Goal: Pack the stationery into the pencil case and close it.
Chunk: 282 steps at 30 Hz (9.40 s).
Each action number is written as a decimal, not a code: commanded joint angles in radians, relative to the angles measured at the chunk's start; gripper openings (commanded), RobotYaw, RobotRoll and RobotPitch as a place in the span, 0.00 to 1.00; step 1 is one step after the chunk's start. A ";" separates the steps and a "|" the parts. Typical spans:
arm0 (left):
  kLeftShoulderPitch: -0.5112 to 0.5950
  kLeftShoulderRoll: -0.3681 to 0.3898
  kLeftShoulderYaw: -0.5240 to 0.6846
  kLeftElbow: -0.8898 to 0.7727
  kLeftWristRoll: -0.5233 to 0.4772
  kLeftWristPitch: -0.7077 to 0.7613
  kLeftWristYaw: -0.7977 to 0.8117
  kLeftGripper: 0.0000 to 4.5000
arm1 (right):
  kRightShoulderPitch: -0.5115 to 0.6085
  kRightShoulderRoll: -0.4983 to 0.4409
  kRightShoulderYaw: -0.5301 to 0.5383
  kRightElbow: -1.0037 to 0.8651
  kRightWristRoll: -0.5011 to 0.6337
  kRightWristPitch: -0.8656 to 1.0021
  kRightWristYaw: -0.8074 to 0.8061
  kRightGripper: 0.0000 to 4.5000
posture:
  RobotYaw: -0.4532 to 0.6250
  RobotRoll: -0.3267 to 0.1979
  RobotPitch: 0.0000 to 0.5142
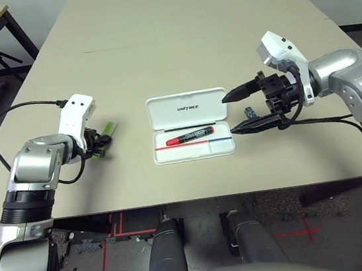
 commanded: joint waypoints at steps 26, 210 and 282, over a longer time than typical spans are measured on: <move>0.114 0.275 -0.173 -0.436 -0.070 -0.429 -0.539 0.24 | 0.004 0.007 0.014 0.017 -0.012 -0.043 -0.006 1.00 | 0.48 0.62 0.24; -0.085 0.113 -0.181 -0.482 -0.108 -0.414 -0.505 1.00 | 0.027 0.058 0.115 0.212 -0.270 -0.330 0.017 0.96 | 0.47 0.62 0.25; -0.059 -0.197 -0.181 0.025 -0.003 -0.813 -0.487 0.01 | 0.035 -0.187 -0.062 0.352 -0.158 -0.317 0.138 1.00 | 0.43 0.62 0.20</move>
